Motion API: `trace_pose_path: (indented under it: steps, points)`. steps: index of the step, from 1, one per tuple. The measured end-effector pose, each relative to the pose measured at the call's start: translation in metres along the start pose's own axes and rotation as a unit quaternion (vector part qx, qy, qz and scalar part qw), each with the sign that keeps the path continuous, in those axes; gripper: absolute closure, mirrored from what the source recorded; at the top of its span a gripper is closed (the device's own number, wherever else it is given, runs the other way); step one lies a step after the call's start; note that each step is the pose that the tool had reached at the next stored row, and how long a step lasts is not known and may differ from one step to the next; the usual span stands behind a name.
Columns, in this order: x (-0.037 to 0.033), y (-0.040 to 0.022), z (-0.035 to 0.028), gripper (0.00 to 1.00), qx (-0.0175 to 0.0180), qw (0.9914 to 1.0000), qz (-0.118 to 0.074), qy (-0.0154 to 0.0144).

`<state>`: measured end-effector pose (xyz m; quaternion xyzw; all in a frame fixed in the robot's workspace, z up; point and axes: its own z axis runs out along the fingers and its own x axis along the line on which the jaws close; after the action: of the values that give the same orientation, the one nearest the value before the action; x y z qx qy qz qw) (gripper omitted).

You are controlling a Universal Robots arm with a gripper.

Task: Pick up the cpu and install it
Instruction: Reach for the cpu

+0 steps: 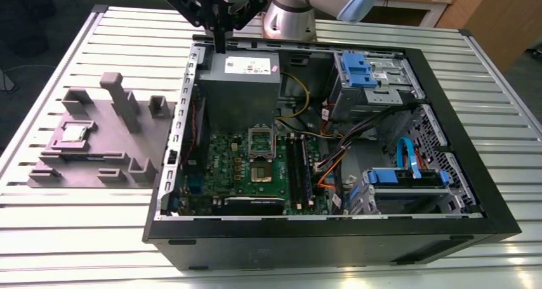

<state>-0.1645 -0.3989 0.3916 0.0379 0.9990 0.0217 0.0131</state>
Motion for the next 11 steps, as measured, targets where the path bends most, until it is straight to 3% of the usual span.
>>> trace_pose_path:
  steps: [11]
  points:
    - [0.0038,-0.0003,0.0003,0.89,0.0,1.0,0.0,0.0]
